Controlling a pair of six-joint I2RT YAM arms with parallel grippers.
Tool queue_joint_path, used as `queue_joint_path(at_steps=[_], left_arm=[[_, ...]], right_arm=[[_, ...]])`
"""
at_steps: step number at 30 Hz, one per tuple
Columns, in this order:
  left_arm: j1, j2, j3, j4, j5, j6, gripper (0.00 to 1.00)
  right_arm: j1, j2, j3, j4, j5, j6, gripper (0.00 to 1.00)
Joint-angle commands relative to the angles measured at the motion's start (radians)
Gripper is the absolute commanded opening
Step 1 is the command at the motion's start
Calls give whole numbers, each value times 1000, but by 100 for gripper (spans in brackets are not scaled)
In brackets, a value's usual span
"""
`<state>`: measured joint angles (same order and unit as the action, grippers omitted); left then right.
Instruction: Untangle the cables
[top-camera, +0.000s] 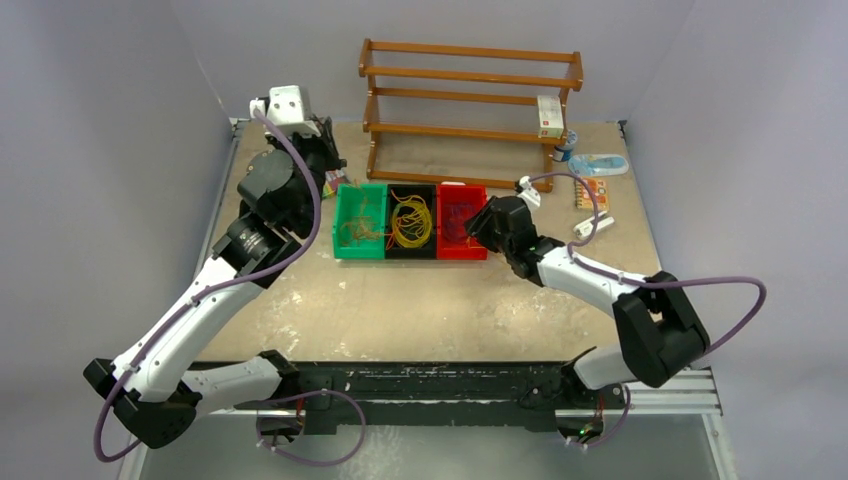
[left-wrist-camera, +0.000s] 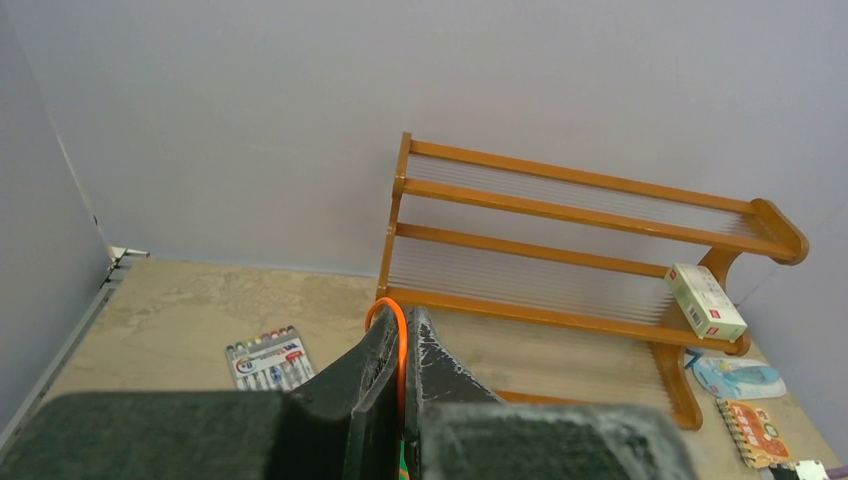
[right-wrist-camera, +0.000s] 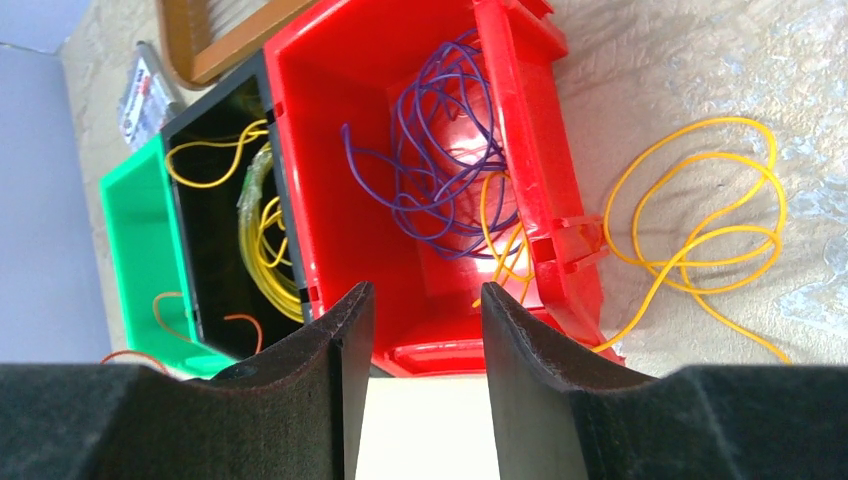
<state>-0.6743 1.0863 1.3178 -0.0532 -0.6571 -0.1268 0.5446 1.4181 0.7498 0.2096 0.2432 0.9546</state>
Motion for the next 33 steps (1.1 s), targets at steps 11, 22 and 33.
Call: queue_joint_path(at_steps=[11, 22, 33], left_arm=[[3, -22, -12, 23, 24, 5, 0], [2, -22, -17, 25, 25, 6, 0], [2, -24, -18, 27, 21, 10, 0]], right_arm=[[15, 116, 110, -63, 93, 54, 41], [14, 151, 125, -48, 107, 60, 25], [15, 23, 64, 32, 131, 17, 0]])
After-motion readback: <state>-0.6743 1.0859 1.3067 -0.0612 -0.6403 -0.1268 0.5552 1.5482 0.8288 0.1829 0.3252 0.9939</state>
